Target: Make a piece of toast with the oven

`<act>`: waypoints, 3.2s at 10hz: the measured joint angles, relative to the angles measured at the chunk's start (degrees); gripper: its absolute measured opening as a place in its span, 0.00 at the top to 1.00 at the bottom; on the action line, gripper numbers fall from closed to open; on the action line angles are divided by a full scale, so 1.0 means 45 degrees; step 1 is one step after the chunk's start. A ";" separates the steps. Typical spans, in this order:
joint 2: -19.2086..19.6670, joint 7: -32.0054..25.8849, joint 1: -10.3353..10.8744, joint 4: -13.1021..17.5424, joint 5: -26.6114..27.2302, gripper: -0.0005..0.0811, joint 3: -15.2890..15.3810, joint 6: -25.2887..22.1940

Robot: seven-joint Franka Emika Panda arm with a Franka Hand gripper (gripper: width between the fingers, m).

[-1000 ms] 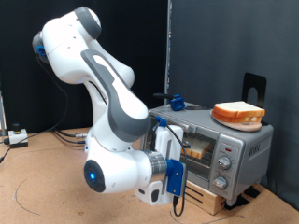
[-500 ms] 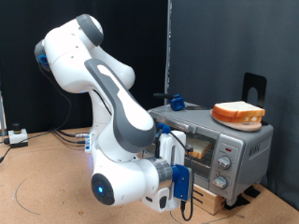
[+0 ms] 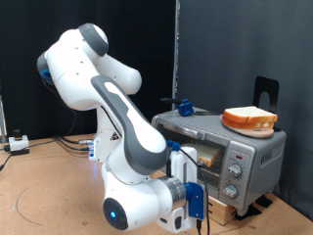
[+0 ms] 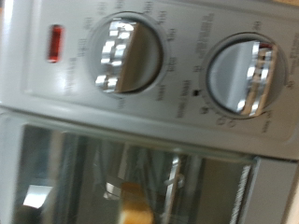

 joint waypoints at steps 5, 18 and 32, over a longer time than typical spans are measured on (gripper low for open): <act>0.0838 -0.0015 0.0944 0.0425 -0.0071 0.01 -0.0167 0.0926; 0.1433 0.0180 0.1979 0.1024 0.0236 0.22 -0.0067 0.0994; 0.1347 -0.5515 0.1520 0.0514 -0.0130 0.88 0.0392 0.1828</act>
